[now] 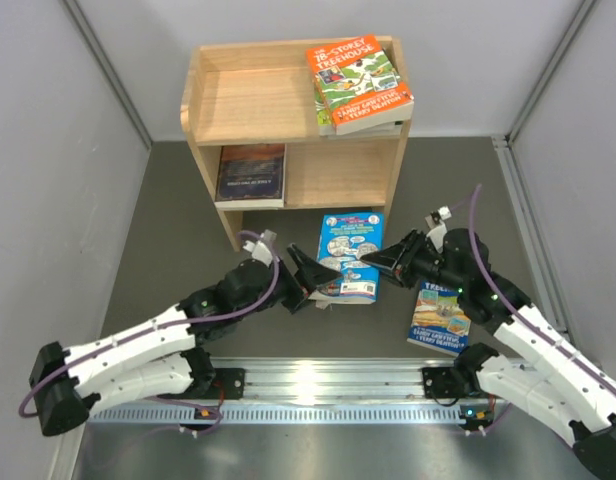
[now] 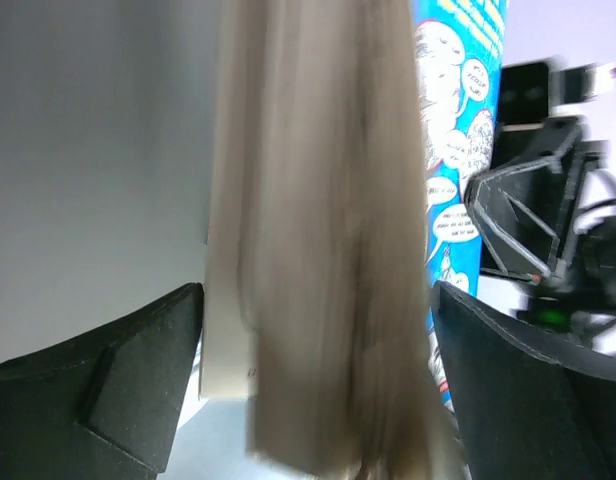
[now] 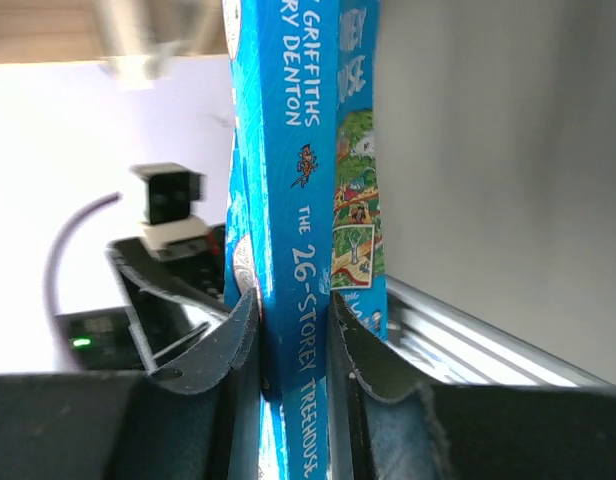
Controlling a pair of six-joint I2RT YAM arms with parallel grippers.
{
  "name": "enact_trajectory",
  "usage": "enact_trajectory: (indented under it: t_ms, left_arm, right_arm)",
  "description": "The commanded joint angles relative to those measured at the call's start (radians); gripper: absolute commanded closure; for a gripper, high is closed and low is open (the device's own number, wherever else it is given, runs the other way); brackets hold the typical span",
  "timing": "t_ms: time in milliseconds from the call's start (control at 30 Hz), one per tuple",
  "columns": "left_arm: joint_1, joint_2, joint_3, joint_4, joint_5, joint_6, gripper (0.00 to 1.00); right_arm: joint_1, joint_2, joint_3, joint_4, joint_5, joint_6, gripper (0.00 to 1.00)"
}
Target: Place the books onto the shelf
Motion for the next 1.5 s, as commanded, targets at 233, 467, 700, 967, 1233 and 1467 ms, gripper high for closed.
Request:
enact_trajectory:
  t_ms: [233,467,700,967,1233,1467]
  left_arm:
    - [-0.010,-0.224,-0.100,-0.055,-0.115,-0.087,0.01]
    - [-0.010,-0.216,-0.103,0.007,-0.113,-0.105,0.01]
    - [-0.010,-0.250,-0.146,0.048,-0.116,-0.134,0.01]
    - [-0.010,-0.282,-0.170,0.096,-0.119,-0.162,0.01]
    - [-0.010,-0.294,-0.205,0.270,-0.138,-0.229,0.01]
    - [-0.010,-0.304,-0.183,0.314,-0.162,-0.263,0.01]
  right_arm:
    - [0.002,-0.055,0.002,0.501,-0.009,0.321,1.00]
    - [0.011,-0.050,-0.055,0.720,0.031,0.451,1.00]
    - [0.030,-0.054,-0.092,0.823,0.084,0.513,1.00]
    - [0.091,-0.047,-0.141,0.891,0.166,0.527,1.00]
    - [0.254,0.047,-0.179,1.104,0.296,0.530,1.00]
    - [0.314,0.183,-0.182,1.411,0.388,0.596,1.00]
